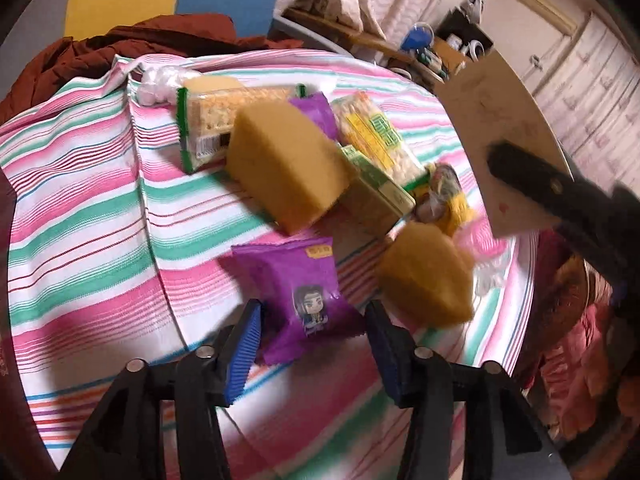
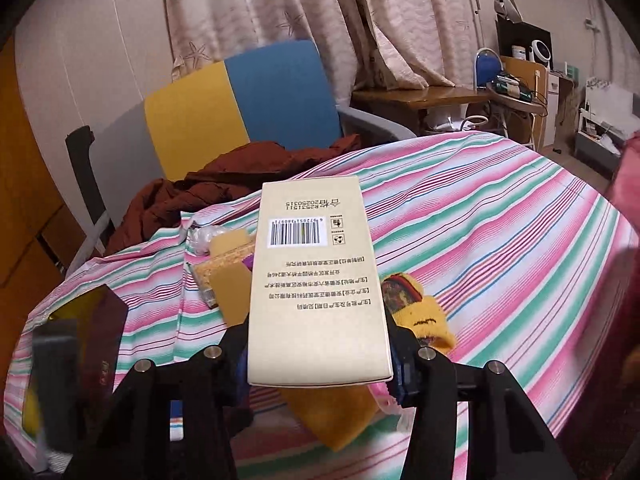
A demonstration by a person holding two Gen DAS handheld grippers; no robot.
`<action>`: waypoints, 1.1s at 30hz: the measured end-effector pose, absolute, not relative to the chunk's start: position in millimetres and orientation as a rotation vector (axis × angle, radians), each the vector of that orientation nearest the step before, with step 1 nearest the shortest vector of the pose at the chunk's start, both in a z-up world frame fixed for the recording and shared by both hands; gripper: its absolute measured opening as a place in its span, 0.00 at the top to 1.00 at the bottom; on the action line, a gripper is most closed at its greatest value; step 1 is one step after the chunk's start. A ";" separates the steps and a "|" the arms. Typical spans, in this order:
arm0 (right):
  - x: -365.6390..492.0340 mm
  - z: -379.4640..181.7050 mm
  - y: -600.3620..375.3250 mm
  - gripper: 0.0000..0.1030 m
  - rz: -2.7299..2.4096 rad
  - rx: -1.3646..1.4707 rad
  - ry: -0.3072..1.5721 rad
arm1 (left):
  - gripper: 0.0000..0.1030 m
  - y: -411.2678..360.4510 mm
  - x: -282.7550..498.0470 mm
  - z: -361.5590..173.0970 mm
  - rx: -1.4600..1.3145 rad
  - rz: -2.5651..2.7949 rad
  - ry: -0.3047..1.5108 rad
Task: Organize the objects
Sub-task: 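Grasp the purple packet with the left tool while the right tool grasps the cream box, then carry both items to the gold tray and open both tools to release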
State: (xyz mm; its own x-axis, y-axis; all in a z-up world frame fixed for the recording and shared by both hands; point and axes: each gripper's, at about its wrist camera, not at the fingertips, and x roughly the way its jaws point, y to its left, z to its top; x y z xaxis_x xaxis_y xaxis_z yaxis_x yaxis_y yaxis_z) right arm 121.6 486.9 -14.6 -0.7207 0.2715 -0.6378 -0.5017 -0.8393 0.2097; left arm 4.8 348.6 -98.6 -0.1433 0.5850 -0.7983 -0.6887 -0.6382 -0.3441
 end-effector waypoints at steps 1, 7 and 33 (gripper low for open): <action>122.8 -13.4 484.0 0.50 2.528 -0.851 0.511 | 0.56 347.4 3.6 -99.1 -1.255 1.887 0.121; 122.9 -12.0 462.6 0.50 2.576 -0.864 0.483 | 0.64 330.1 8.7 -95.1 -1.209 1.916 0.172; 31.7 1.6 255.9 0.50 2.988 -1.179 0.350 | 0.64 74.8 -28.1 -41.5 -1.219 2.317 -0.144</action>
State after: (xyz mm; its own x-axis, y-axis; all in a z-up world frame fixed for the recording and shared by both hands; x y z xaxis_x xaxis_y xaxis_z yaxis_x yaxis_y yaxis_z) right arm 31.7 255.9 1.6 -0.7303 -0.1614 -0.6638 0.0034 -0.9725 0.2328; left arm -28.1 74.8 -41.5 -0.4642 0.4869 -0.7399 -0.3913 -0.8622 -0.3218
